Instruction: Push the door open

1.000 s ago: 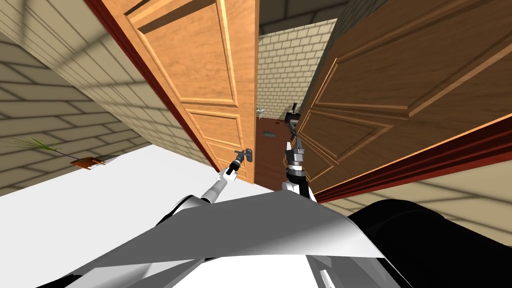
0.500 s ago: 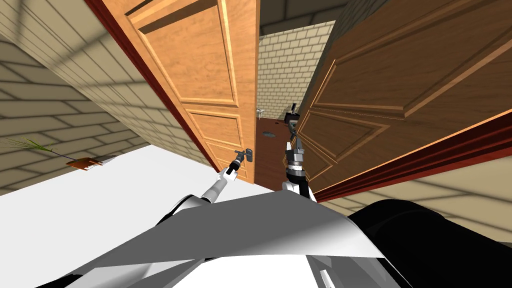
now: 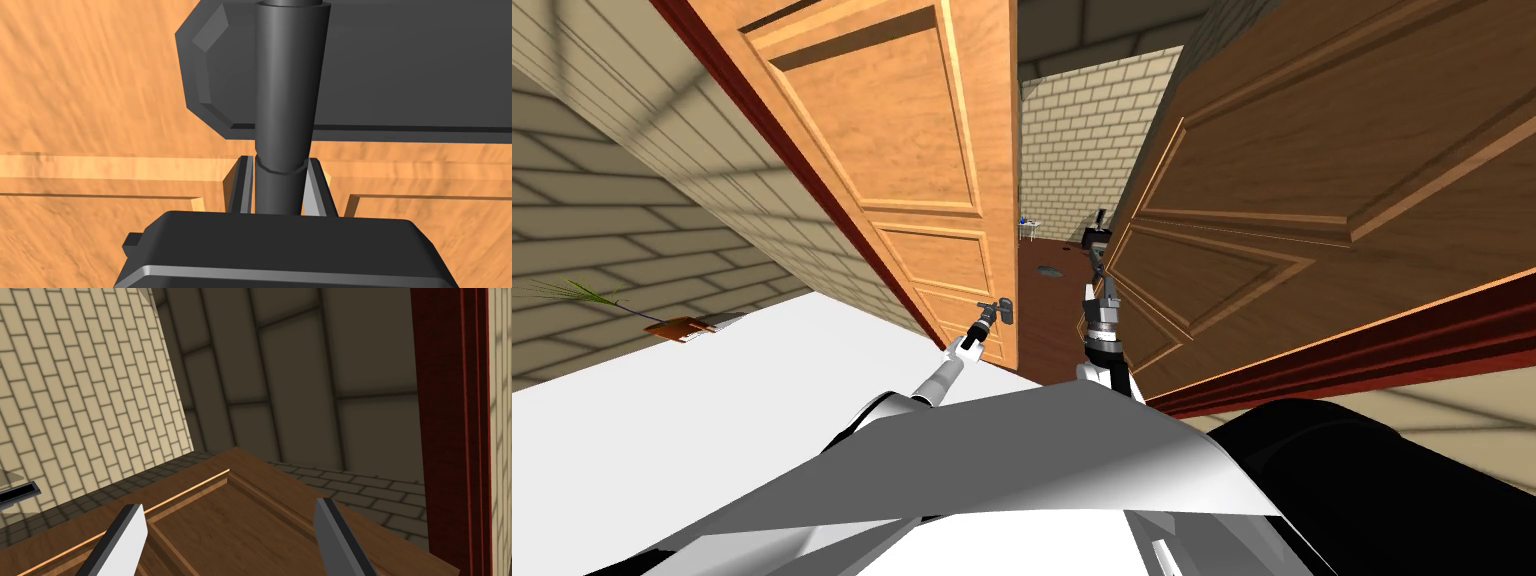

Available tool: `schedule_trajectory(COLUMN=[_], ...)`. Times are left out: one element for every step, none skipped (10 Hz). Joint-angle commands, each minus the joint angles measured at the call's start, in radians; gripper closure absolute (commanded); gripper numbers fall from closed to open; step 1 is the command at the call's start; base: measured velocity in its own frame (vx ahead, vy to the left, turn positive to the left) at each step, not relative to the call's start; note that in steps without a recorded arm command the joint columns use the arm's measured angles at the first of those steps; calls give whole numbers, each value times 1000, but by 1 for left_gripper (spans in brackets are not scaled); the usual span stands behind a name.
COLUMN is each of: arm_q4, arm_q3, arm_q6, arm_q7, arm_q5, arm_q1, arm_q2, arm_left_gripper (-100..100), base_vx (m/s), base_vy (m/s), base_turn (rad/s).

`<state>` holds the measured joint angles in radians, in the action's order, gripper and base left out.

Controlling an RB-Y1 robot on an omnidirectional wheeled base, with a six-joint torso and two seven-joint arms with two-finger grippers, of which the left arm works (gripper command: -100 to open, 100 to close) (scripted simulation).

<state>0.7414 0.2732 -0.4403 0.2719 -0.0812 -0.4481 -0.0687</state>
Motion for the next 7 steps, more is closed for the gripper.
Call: schedule_trajectory(arm_q4=[1,0,-3,-5,-9,-9,-12], arm_q3=[-29,-38,-57,-67,-87,-87,-108], arm_q6=[-10,-10,-10,-10,-9,-9,-9], arm_q7=[-10,-14,-22,-26,-34,-34,-43], arm_q5=[5,7,10,12,15,15,18], arm_q1=[-7,-7,-7,-7,-7,-7,-7], arm_q2=[-13,-14,-18,-20,-23,-23,-26], arm_left_gripper=[100,100,100,100,100,100,100], base_vx=[159,124,154,157,134,96,104], base_vy=[-126,-146,-172,-156,-133,-88,-114], base_turn=[14,28,62,38,42,15,6])
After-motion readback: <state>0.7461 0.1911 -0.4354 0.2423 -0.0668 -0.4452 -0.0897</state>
